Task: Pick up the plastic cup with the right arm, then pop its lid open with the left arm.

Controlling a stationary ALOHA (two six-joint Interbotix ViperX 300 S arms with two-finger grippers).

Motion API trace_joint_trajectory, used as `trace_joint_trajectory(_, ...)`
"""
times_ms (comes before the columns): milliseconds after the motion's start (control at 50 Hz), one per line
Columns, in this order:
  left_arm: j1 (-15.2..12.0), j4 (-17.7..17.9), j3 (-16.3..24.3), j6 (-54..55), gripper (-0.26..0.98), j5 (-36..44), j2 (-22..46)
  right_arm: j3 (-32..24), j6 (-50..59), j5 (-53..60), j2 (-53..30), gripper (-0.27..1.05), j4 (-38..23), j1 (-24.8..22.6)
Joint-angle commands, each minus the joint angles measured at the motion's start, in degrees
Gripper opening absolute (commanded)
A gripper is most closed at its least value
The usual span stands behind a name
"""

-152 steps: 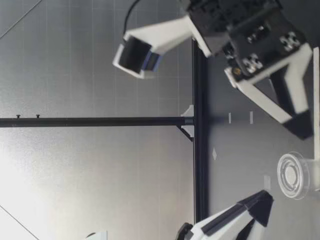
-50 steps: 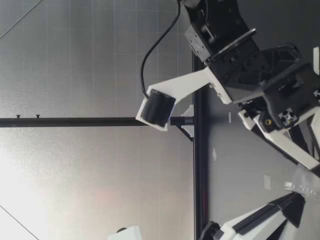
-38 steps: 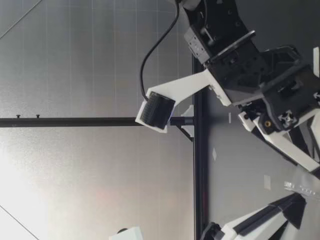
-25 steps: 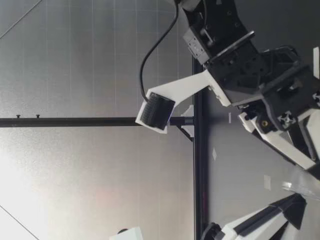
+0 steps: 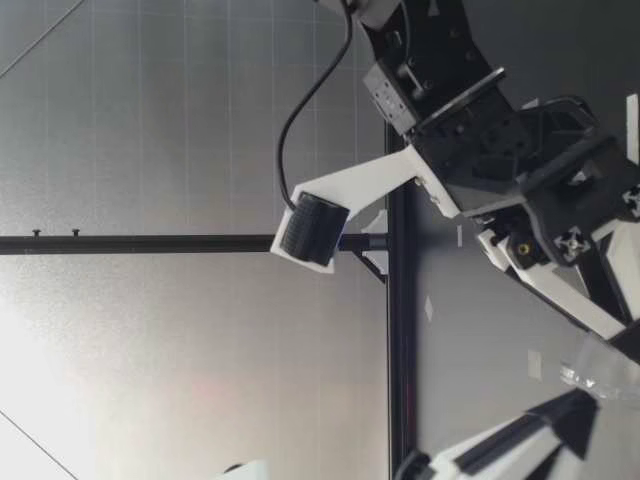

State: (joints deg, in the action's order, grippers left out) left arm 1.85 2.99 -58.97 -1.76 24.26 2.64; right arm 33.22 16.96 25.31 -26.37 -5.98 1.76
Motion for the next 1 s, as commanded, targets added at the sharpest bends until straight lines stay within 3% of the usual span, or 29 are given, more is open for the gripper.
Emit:
trace_joint_trajectory(0,-0.35,2.46,0.0,0.62,-0.01,0.53,-3.34,-0.62,0.18,0.09,2.2,0.38,-0.18,-0.35)
trace_joint_trajectory(140,-0.35,5.1,-1.76,1.93,0.06,1.23,-7.38,0.26,0.18,1.76,2.99,0.38,-0.18,-0.35)
trace_joint_trajectory(240,-0.26,5.36,-3.78,5.1,0.19,3.25,-11.16,2.02,0.18,5.45,4.92,0.38,-0.26,-0.35)
trace_joint_trajectory(500,0.0,5.36,-9.32,25.14,0.82,13.89,-18.19,9.84,-0.62,26.1,11.51,0.35,-0.26,-0.18)
trace_joint_trajectory(740,0.0,5.8,-8.61,52.65,0.77,22.32,-16.44,17.05,-4.75,48.69,13.97,0.34,-0.26,1.49)
trace_joint_trajectory(980,0.0,4.04,-6.5,75.85,0.77,33.84,-11.95,18.46,-5.27,60.29,10.37,0.34,-0.26,1.85)
